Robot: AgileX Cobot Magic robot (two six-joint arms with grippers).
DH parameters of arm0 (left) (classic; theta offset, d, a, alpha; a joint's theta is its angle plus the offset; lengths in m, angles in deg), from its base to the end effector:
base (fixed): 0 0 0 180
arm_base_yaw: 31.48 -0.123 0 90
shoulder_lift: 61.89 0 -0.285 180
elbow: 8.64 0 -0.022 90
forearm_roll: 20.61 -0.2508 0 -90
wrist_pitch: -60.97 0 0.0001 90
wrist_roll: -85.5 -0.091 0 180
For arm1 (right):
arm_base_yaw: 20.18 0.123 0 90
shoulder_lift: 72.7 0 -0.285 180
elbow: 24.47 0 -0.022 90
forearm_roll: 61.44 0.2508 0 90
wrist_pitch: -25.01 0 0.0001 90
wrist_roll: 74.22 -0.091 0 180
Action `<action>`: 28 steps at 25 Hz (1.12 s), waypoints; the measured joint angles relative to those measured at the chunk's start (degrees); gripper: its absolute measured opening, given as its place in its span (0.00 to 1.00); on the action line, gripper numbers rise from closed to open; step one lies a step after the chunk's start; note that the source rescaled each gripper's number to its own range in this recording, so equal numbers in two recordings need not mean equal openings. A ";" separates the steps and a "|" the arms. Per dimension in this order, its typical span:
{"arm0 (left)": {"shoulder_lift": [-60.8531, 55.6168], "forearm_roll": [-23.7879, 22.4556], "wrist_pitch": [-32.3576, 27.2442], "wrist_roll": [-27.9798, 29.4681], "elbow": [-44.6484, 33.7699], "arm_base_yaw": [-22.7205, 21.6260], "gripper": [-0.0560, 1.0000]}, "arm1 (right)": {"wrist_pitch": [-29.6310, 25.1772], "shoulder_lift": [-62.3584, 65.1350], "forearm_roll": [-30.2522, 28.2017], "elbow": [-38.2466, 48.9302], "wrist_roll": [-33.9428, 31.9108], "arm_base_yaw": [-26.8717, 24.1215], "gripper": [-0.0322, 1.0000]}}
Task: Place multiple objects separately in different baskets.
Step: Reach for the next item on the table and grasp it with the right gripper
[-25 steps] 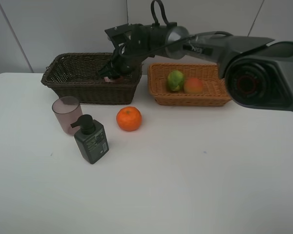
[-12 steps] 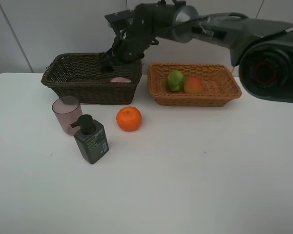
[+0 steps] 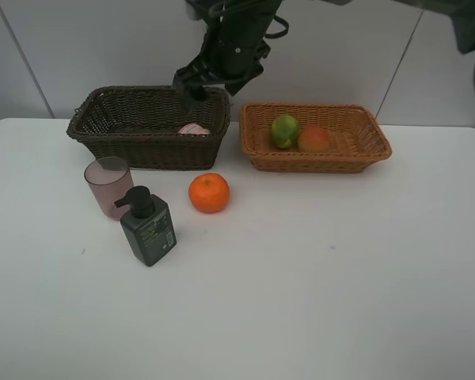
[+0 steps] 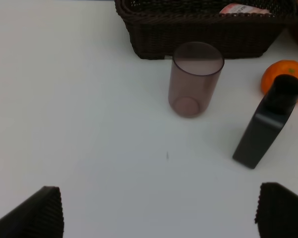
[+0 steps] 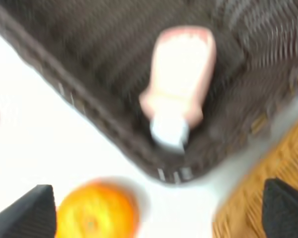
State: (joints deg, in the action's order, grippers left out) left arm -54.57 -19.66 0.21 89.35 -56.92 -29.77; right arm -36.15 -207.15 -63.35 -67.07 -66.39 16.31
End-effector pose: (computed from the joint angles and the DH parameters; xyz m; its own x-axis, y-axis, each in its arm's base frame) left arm -0.0067 -0.0011 0.2787 -0.4457 -0.0619 -0.8930 0.0093 0.9972 -0.0738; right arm 0.3973 0.2905 0.2593 -0.6192 -0.6472 -0.4448 -0.6860 0.7214 -0.0948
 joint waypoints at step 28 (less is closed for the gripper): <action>0.00 0.00 0.00 0.00 0.00 0.00 1.00 | 22.32 5.82 6.47 33.39 36.70 0.96 0.85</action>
State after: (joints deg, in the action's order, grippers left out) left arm -54.57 -19.66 0.21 89.35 -56.92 -29.77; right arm -13.83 -201.33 -56.88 -33.69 -29.69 17.27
